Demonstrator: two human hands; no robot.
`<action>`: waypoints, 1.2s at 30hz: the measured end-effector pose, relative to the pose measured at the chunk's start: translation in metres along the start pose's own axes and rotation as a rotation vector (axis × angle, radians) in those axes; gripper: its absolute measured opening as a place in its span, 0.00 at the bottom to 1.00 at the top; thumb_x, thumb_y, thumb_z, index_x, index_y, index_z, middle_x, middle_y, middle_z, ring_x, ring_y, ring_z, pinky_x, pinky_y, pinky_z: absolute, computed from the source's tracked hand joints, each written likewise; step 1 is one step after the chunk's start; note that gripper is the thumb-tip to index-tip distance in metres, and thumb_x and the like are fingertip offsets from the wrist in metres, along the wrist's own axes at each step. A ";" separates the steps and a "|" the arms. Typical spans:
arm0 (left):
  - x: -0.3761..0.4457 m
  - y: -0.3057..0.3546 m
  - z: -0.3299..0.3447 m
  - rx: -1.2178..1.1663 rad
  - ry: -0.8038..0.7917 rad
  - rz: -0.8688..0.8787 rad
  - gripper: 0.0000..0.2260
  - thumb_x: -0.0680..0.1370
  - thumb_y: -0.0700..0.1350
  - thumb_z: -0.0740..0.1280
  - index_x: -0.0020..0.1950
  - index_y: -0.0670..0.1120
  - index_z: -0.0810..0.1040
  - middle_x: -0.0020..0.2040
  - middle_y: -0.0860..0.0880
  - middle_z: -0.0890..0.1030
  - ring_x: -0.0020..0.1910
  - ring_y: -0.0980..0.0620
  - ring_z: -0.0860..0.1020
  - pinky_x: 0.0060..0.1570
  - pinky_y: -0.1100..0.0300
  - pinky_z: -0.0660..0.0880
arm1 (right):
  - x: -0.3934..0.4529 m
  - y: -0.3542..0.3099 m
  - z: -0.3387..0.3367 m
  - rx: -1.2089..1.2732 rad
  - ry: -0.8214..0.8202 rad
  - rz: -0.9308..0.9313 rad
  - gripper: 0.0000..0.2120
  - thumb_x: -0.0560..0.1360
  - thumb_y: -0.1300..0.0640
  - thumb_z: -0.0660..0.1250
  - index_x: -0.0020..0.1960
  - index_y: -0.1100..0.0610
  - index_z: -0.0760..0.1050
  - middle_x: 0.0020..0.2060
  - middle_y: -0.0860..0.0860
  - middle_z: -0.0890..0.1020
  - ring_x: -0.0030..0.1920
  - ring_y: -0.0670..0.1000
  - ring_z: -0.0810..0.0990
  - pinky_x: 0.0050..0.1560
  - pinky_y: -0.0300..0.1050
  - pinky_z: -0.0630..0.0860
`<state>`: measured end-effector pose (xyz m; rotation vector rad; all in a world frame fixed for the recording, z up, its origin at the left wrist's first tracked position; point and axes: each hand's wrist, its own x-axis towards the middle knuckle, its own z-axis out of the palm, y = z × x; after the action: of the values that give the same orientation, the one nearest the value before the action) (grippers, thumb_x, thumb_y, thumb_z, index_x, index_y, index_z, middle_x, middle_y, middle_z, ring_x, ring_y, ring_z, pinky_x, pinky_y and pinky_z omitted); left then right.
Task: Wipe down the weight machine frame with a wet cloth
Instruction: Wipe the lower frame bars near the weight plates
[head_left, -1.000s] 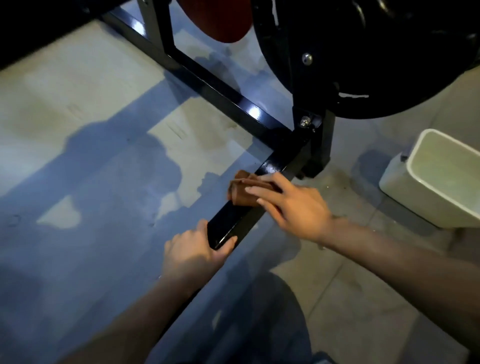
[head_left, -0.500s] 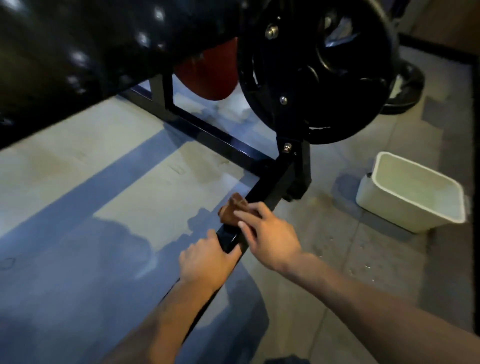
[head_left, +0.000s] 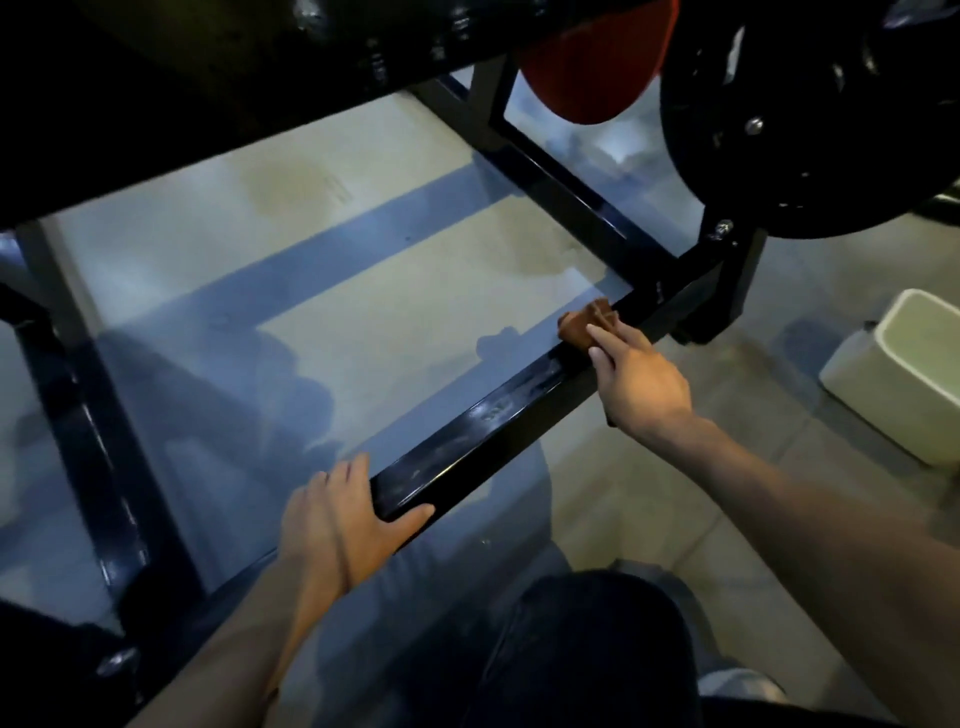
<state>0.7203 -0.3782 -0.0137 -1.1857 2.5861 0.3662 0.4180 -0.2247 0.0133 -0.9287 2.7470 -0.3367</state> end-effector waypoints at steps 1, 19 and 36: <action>-0.001 -0.002 0.002 -0.007 -0.009 -0.009 0.34 0.70 0.80 0.56 0.56 0.52 0.72 0.52 0.52 0.81 0.51 0.47 0.80 0.51 0.52 0.76 | -0.008 -0.004 0.003 0.011 0.003 -0.022 0.22 0.87 0.44 0.51 0.79 0.44 0.66 0.80 0.46 0.62 0.71 0.57 0.74 0.65 0.56 0.74; -0.005 -0.007 0.010 -0.056 0.065 0.067 0.29 0.72 0.78 0.57 0.49 0.51 0.70 0.40 0.52 0.79 0.43 0.45 0.80 0.43 0.51 0.75 | -0.016 -0.014 0.015 -0.078 0.042 -0.197 0.19 0.85 0.46 0.57 0.75 0.40 0.70 0.75 0.49 0.69 0.63 0.59 0.80 0.59 0.56 0.77; -0.004 -0.013 0.013 -0.110 0.010 0.036 0.31 0.72 0.79 0.57 0.49 0.51 0.70 0.44 0.49 0.81 0.46 0.43 0.81 0.46 0.51 0.76 | -0.032 -0.051 0.012 -0.191 -0.014 -0.236 0.18 0.84 0.44 0.59 0.73 0.39 0.72 0.70 0.46 0.73 0.58 0.60 0.82 0.53 0.54 0.78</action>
<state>0.7344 -0.3800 -0.0256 -1.1803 2.6290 0.5171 0.4754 -0.2461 0.0211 -1.3025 2.6959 -0.1057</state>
